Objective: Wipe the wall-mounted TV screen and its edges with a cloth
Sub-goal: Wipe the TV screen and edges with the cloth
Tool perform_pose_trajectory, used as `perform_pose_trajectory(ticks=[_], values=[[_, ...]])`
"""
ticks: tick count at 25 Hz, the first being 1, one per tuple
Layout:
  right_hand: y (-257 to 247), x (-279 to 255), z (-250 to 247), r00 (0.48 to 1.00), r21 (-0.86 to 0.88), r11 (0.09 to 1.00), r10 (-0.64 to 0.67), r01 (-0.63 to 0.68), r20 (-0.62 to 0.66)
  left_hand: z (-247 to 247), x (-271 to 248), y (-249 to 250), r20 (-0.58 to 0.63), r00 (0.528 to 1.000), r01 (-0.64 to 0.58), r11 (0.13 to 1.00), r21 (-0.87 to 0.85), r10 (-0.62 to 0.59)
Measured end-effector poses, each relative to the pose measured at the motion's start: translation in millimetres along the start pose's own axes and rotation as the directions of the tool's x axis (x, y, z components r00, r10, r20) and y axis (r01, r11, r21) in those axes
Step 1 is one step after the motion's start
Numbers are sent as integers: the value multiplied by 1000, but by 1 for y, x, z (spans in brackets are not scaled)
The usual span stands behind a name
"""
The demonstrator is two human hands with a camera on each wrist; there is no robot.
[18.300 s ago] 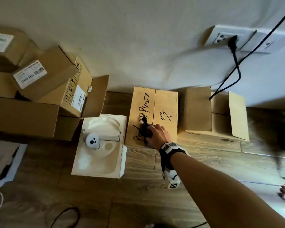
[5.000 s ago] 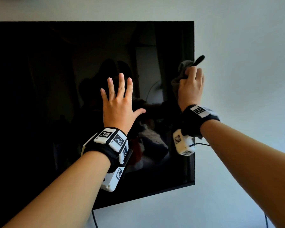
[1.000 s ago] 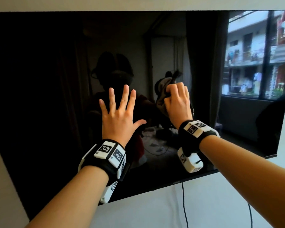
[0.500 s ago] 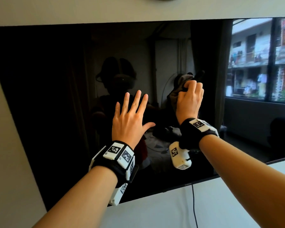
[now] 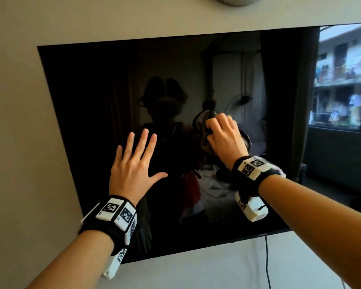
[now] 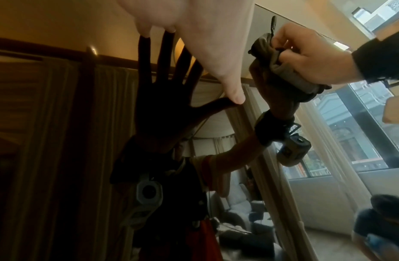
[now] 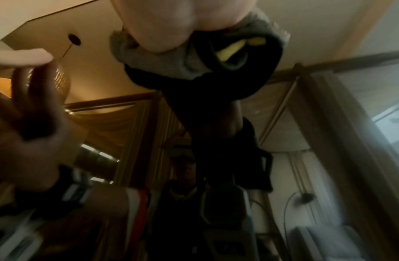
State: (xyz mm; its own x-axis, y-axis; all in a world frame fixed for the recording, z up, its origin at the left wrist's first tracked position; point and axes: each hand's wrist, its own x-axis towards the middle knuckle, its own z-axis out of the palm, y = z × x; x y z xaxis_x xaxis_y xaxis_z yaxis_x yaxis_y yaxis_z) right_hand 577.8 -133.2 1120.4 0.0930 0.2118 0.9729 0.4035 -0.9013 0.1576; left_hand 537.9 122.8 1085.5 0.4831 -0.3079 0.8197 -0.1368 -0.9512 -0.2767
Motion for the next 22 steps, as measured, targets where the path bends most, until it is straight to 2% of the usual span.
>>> perform_pose_trajectory(ticks=[1,2,3,4,5,7,8,9,10,11,12,13,15,16,17,18,19,20,21,22], values=[[7,7,-3,999,30,999,38,-38,-4,0,-1,0,3,1000,-1,1000,-1,1],[12,15,-5,978,100,976,200,-193,-64,1,-1,0,6,1000,3,1000,-4,-3],[10,19,-5,921,158,924,369,-348,-128,2,-1,1,7,1000,10,1000,-8,-10],[1,18,-2,873,159,886,459,-436,-161,2,-1,2,8,1000,14,1000,-13,-14],[-14,15,4,885,116,899,437,-422,-163,3,-1,2,5,1000,14,1000,-19,-14],[-39,-3,19,989,41,990,137,-135,-59,3,-2,2,2,1000,14,999,-29,-14],[-39,-6,19,1000,38,999,26,-26,0,4,-2,1,0,1000,14,999,-33,-14],[-32,0,17,1000,66,997,29,-29,8,4,-2,1,-3,1000,13,999,-36,-13],[-26,7,16,984,134,977,172,-164,-47,5,-3,0,-2,1000,14,999,-37,-14],[-25,13,16,929,206,925,348,-319,-124,5,-3,0,-4,1000,17,999,-41,-17],[-31,15,17,875,230,878,458,-419,-157,6,-3,-1,-4,1000,18,999,-44,-18],[-42,12,20,877,199,885,453,-421,-159,7,-4,-1,-5,1000,16,999,-47,-16],[-58,0,27,981,99,980,179,-171,-81,8,-4,0,-11,1000,13,999,-44,-13],[-57,1,25,996,91,993,84,-81,-30,8,-3,-1,-12,1000,11,999,-46,-11],[-51,7,21,995,110,989,102,-99,-21,8,-3,-1,-12,1000,6,999,-53,-6],[-46,16,19,966,171,956,252,-239,-63,8,-4,-2,-10,1000,1,998,-61,-1],[-45,23,19,895,236,889,429,-392,-127,7,-5,-4,-7,1000,-2,998,-68,2],[-52,25,20,832,255,834,533,-488,-151,6,-8,-6,-5,1000,4,997,-77,-4],[-64,24,24,836,222,842,528,-492,-151,5,-12,-10,-7,1000,19,996,-84,-20],[-79,20,28,900,175,902,419,-396,-124,4,-18,-15,-9,999,40,995,-89,-41]])
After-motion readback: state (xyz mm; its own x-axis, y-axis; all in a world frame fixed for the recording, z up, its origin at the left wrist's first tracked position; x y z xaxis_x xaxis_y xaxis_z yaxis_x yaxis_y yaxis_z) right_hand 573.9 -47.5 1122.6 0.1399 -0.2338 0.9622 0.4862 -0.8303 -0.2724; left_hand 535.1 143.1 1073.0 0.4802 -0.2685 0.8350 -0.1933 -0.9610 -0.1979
